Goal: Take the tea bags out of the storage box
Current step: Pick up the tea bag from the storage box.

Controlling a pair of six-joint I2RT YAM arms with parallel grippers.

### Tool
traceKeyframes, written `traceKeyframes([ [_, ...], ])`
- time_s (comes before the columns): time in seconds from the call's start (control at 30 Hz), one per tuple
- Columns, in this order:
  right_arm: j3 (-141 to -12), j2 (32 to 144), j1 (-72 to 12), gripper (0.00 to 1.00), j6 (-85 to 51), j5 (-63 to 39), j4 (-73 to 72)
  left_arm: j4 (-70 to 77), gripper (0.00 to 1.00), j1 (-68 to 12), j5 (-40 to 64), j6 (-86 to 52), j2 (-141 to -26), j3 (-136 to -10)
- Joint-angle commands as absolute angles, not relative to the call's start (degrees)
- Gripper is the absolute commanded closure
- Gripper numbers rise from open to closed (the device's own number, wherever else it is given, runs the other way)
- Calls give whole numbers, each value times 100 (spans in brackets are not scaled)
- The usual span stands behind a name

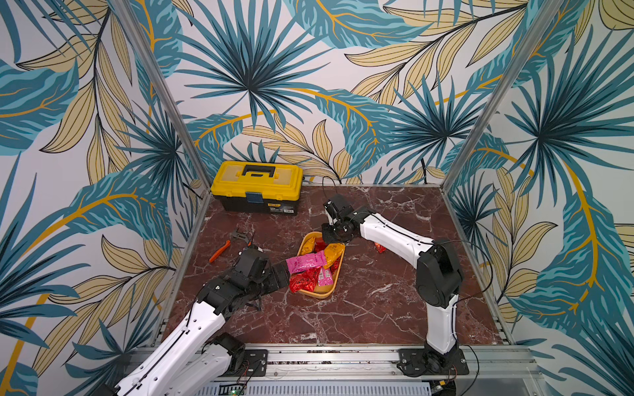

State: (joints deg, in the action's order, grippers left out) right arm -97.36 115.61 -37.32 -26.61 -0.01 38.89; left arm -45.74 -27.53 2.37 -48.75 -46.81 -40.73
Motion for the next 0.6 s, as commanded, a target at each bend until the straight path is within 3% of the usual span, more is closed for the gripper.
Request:
traceKeyframes([
  [0.0, -9832, 11658, -3770, 63, -2798, 9, 3913, -4626, 0, -2716, 191, -4886, -4583, -3970],
  [0.23, -9804, 11684, -3778, 66, -2881, -52, 3856, -4664, 0, -2716, 164, -4876, -4537, -3955],
  [0.57, -9676, 11583, -3811, 78, -2981, -79, 3774, -4639, 0, -2720, 184, -4869, -4568, -3936],
])
